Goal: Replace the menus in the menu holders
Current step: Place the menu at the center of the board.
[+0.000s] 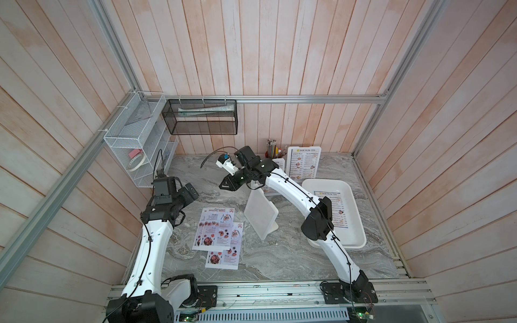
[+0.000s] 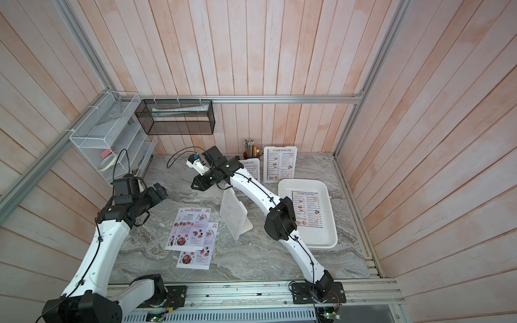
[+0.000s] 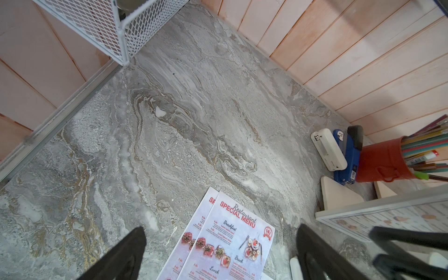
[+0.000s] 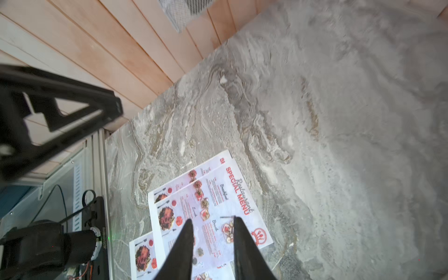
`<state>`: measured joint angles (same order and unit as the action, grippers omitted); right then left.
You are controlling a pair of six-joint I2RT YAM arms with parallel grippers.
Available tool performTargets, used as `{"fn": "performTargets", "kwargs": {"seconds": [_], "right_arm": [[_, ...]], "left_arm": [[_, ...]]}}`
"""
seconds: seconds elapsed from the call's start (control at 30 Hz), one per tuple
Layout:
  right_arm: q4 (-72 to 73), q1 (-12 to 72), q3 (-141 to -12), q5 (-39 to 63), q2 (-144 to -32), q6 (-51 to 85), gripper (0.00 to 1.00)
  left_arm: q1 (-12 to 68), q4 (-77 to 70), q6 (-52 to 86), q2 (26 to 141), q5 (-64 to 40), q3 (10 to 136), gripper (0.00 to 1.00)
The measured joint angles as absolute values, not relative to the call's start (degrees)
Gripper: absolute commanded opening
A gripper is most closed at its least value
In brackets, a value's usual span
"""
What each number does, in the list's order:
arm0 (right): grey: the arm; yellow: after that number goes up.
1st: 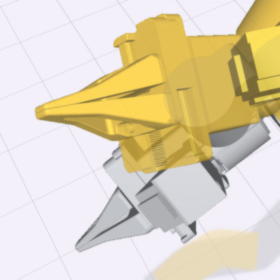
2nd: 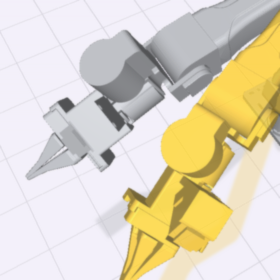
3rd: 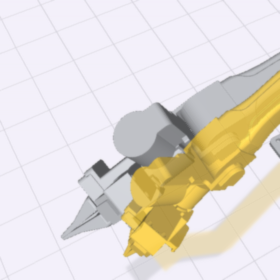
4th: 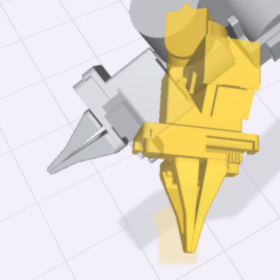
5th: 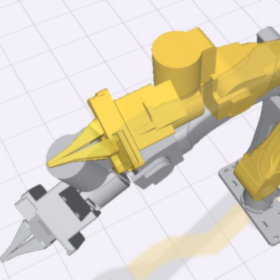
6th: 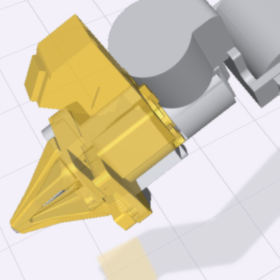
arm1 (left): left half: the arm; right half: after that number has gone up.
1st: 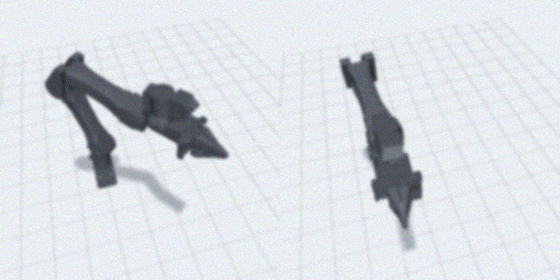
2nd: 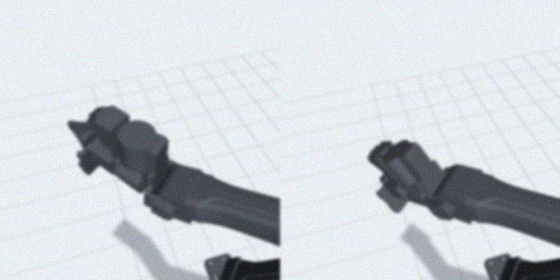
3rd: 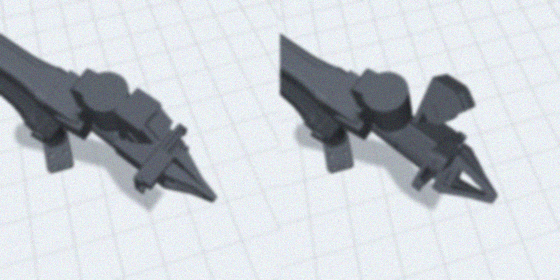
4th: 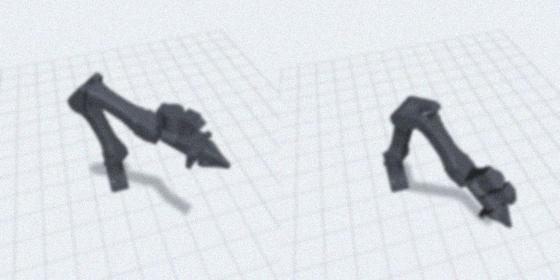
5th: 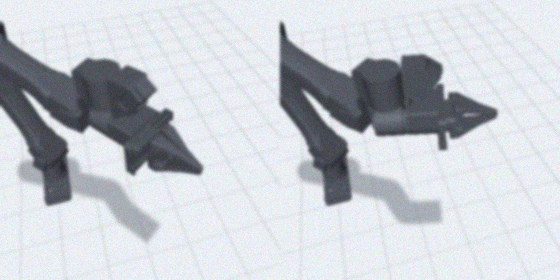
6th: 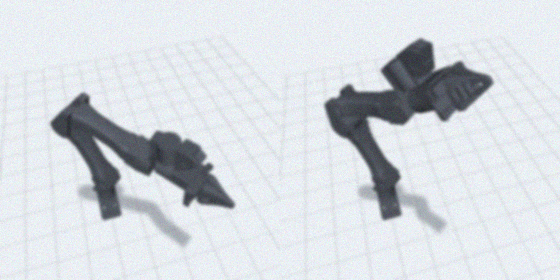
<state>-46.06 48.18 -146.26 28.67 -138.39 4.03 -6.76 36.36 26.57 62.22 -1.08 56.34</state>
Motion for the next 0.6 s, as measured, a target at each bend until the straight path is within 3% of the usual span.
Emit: {"fn": "performTargets", "kwargs": {"seconds": [0.1,0.27,0.6], "right_arm": [[-46.85,47.37,-142.41,27.97,-132.81,4.67,0.43],[-44.23,43.00,-125.05,26.57,-116.16,7.60,0.51],[-29.63,20.78,-76.86,20.64,-81.73,18.68,0.69]], "left_arm": [[-3.49,35.94,26.74,60.97,-1.17,56.31,0.98],[6.59,35.97,27.68,60.23,-0.47,57.80,0.97],[38.89,35.11,30.09,66.37,6.92,70.81,0.97]]}}
